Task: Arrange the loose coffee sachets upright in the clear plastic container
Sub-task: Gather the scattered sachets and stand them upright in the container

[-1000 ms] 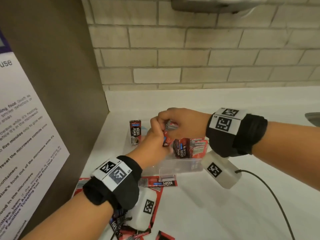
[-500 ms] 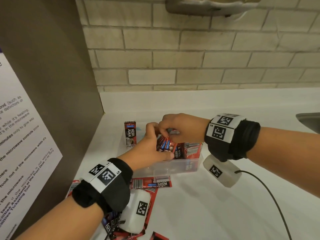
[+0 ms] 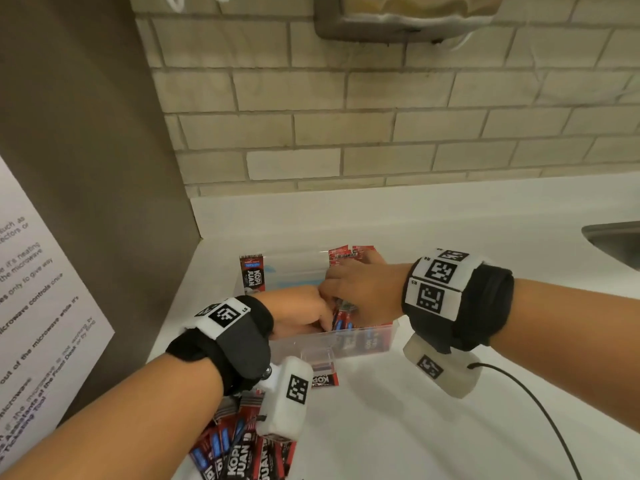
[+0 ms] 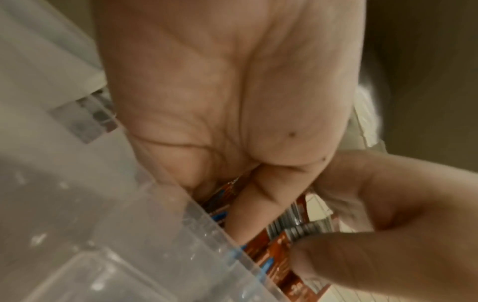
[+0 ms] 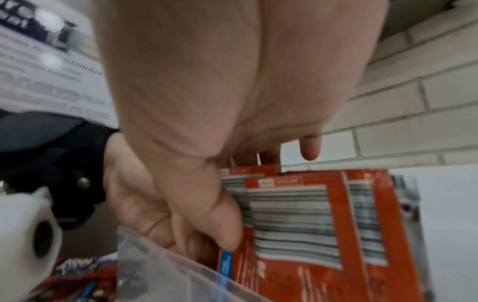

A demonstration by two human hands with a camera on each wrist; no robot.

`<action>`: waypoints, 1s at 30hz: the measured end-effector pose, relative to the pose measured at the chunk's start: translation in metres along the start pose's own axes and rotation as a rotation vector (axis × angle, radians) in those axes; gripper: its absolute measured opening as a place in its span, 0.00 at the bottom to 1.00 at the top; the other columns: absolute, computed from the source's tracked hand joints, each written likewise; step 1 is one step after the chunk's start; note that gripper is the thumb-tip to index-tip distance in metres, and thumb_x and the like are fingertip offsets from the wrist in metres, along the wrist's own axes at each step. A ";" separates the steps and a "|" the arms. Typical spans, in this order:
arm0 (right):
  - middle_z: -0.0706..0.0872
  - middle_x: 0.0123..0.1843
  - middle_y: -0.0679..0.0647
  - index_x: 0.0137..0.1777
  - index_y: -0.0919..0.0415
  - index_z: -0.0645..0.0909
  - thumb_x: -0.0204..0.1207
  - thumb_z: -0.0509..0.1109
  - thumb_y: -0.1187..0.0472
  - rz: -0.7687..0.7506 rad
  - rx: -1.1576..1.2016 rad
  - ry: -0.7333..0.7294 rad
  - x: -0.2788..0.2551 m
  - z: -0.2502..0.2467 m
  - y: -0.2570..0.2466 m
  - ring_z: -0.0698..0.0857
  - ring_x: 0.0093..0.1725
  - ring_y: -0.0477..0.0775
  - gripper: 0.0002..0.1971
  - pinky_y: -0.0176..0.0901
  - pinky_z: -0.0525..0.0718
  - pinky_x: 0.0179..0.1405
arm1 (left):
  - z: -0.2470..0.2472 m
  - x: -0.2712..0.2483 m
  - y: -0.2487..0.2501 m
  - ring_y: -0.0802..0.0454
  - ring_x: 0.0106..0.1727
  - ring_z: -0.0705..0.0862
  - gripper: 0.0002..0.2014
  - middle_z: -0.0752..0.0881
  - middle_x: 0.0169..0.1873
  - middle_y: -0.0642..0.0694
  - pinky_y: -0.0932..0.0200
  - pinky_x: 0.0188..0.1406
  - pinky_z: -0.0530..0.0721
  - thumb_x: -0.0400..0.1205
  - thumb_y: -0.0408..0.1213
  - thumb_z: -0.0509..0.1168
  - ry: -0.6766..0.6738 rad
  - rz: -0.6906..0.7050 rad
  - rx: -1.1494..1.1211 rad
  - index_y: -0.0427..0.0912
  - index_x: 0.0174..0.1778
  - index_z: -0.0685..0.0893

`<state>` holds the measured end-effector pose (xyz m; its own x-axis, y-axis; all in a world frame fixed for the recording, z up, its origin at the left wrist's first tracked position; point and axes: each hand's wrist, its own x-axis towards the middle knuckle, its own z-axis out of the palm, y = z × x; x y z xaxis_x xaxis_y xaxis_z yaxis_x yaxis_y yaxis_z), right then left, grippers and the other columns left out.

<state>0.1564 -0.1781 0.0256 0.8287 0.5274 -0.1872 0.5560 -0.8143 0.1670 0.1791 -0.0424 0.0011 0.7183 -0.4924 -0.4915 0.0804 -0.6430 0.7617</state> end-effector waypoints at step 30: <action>0.91 0.47 0.56 0.57 0.53 0.81 0.83 0.44 0.41 0.581 1.993 0.767 -0.013 0.092 -0.003 0.91 0.44 0.50 0.26 0.37 0.86 0.36 | 0.017 0.021 0.006 0.44 0.69 0.78 0.28 0.80 0.67 0.40 0.47 0.72 0.75 0.78 0.11 0.54 -0.055 0.068 -0.150 0.41 0.70 0.73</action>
<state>0.1378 -0.2047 -0.0618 0.9660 -0.2341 -0.1099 -0.0430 0.2738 -0.9608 0.1831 -0.0663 -0.0117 0.6870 -0.5661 -0.4556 0.1375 -0.5143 0.8465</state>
